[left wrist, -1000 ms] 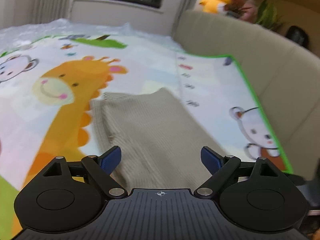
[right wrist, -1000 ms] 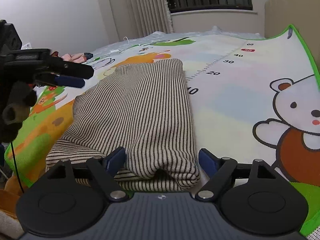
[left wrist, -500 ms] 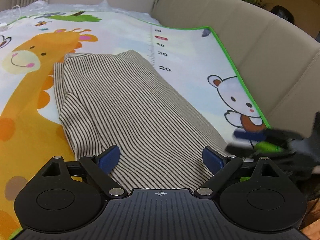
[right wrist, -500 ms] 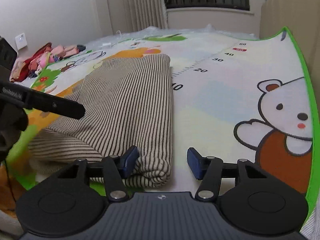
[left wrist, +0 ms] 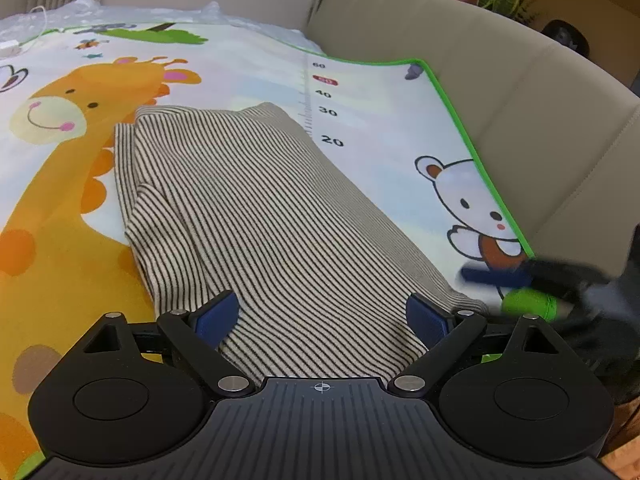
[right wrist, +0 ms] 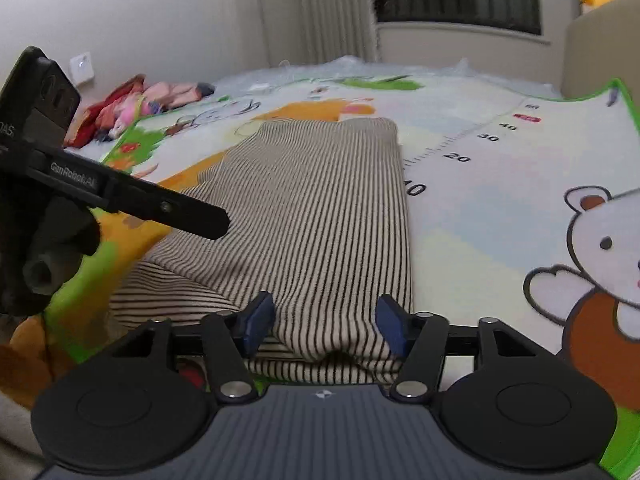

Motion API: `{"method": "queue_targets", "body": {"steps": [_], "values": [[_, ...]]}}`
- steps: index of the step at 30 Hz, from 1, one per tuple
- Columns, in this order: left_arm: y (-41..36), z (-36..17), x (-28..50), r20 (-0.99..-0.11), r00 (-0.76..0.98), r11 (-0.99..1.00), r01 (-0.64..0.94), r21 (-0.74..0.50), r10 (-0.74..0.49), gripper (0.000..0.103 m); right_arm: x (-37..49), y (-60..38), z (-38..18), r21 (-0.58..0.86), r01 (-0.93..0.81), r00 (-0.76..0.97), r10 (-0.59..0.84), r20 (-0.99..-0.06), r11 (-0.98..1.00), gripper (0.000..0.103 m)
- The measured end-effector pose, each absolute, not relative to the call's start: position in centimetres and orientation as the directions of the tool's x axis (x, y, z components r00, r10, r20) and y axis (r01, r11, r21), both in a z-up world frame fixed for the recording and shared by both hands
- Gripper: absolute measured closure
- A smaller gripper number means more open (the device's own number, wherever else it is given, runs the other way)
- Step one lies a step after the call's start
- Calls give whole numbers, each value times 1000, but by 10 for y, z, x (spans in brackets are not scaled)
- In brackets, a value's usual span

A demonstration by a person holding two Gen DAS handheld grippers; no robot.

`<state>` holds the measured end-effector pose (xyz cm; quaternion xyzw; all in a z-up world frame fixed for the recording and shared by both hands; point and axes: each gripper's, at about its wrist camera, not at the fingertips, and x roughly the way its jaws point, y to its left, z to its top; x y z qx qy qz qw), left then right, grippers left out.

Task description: Fold clothes

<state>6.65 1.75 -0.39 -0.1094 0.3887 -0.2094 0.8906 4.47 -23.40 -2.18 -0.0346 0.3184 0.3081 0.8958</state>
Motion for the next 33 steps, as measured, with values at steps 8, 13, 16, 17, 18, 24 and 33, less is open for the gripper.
{"method": "queue_targets", "body": {"steps": [8,13,16,17,18,24,33], "values": [[17,3,58,-648,617,895,287,-343,-446,8,50,-238,-21,159,-560,607,533,-590,813,33],[19,8,42,-664,592,889,314,-332,-457,8,59,-248,-31,221,-521,597,537,-596,824,22],[25,3,34,-680,537,867,314,-387,-499,8,60,-250,-32,225,-523,595,541,-595,822,22],[27,1,32,-685,517,858,313,-407,-513,8,61,-249,-32,225,-522,594,541,-595,822,21],[28,-1,30,-690,502,853,313,-418,-522,8,61,-249,-32,225,-522,594,540,-596,823,20],[32,-13,17,-705,463,843,320,-432,-537,5,62,-249,-34,219,-518,596,533,-600,827,15],[45,-22,13,-655,465,802,300,-516,-595,2,49,-241,-7,57,-558,641,474,-603,828,14]]}}
